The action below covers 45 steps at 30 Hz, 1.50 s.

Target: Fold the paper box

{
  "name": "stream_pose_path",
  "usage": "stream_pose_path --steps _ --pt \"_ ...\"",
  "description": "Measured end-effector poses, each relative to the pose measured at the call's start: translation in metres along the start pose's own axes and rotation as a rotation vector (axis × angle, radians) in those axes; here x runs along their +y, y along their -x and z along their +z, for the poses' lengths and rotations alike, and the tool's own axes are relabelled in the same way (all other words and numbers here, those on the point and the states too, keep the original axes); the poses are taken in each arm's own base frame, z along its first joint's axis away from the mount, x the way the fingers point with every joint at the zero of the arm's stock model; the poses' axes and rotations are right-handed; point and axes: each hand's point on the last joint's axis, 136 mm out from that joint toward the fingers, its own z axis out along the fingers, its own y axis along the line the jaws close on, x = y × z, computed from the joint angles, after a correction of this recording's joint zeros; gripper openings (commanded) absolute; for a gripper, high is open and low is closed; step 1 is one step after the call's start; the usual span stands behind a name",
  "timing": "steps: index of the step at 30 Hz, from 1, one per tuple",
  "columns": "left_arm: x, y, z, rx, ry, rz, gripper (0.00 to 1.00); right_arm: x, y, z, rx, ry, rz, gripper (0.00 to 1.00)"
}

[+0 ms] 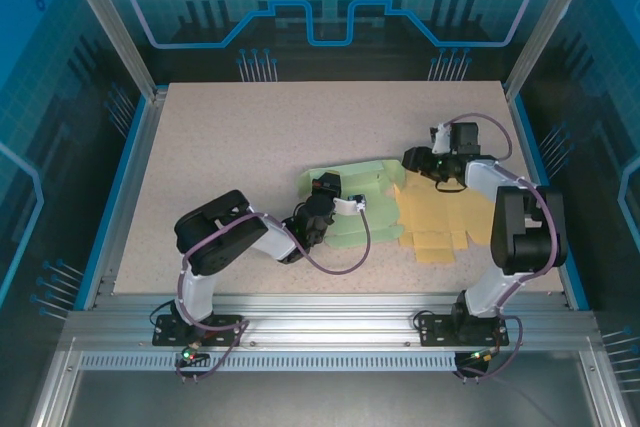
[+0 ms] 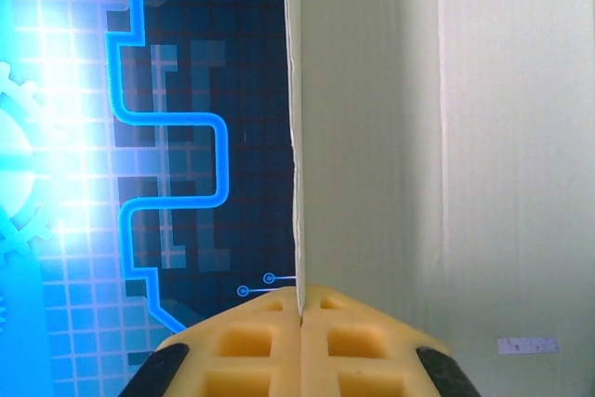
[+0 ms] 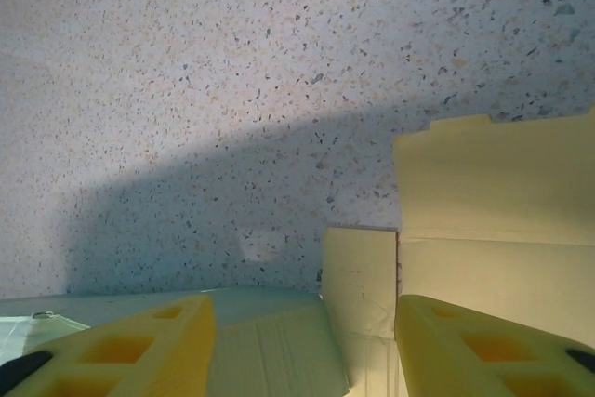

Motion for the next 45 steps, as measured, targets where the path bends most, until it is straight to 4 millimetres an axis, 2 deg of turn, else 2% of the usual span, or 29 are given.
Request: stream_pose_path --steps 10,28,35,45 --pt "0.000 -0.002 0.001 0.003 -0.001 0.015 0.00 0.002 0.004 0.005 0.006 0.001 -0.021 0.53" --pt "-0.001 -0.002 0.002 0.000 -0.001 0.025 0.00 -0.012 0.007 0.004 0.007 -0.033 0.025 0.52" --pt "-0.001 -0.002 0.002 0.000 -0.001 0.044 0.00 -0.008 0.004 0.020 0.040 0.032 0.054 0.51" --pt "-0.002 -0.012 0.006 0.025 -0.001 0.056 0.00 0.014 -0.004 0.029 0.053 0.078 0.008 0.50"
